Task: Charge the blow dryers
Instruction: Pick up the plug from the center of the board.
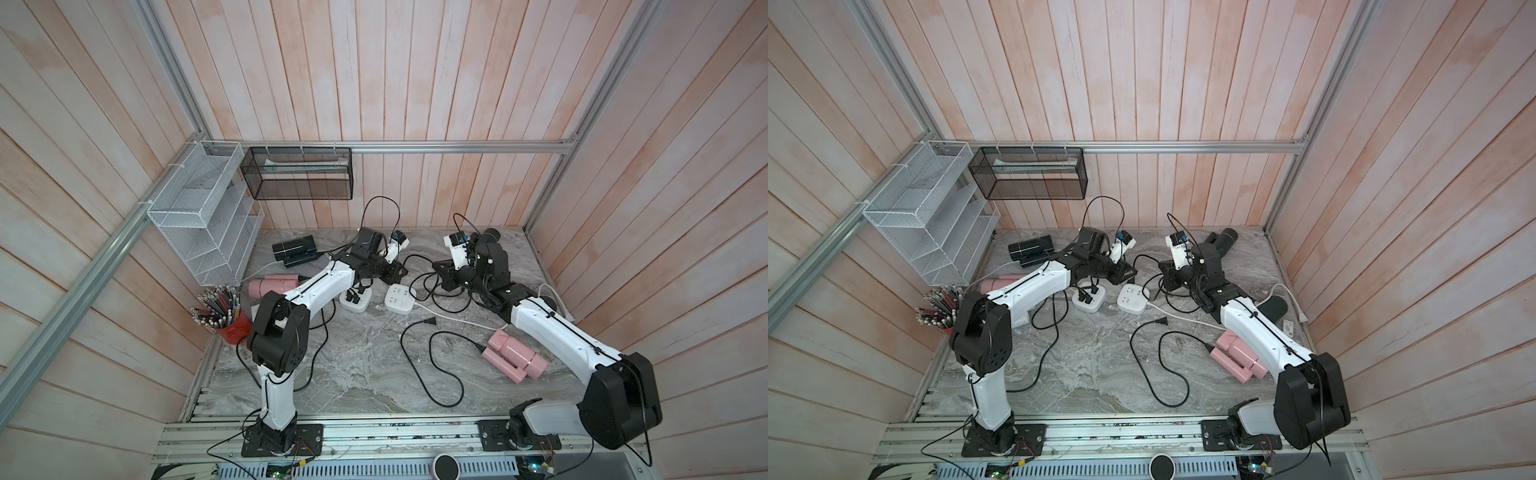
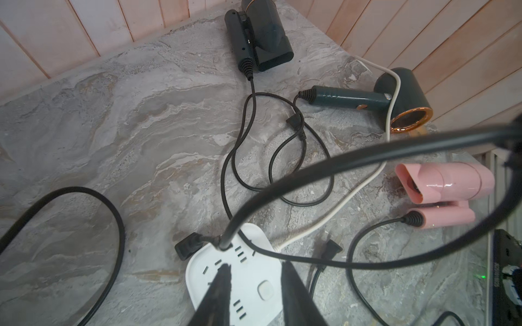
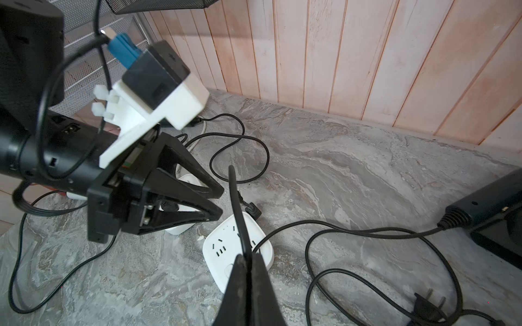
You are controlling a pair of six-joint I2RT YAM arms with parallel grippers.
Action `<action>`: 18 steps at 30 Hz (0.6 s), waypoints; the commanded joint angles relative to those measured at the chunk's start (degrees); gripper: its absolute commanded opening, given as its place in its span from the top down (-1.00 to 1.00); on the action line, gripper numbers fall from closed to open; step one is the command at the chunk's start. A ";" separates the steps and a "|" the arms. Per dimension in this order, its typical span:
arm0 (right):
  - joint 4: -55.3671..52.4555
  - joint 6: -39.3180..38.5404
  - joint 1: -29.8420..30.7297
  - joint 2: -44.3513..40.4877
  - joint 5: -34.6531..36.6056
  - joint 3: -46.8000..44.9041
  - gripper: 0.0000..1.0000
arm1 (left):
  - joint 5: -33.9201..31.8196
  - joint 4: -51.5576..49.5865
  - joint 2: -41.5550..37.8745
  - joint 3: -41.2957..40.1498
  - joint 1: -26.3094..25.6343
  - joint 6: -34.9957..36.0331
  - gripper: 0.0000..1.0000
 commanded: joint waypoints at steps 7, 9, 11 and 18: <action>1.24 0.50 0.14 -1.47 -1.77 -0.19 0.96 | -3.55 6.25 3.86 3.04 -0.06 -3.77 0.46; 1.24 0.50 0.13 -1.51 -1.73 -0.23 0.96 | -2.81 6.11 4.59 3.77 -0.09 -3.78 0.53; 1.16 0.42 0.13 -1.46 -1.39 -0.23 0.96 | -2.46 6.16 4.91 3.93 -0.24 -3.78 0.55; 1.46 0.67 0.13 -1.32 -0.88 -0.50 0.96 | -4.80 6.94 4.95 3.31 -0.86 -3.21 0.58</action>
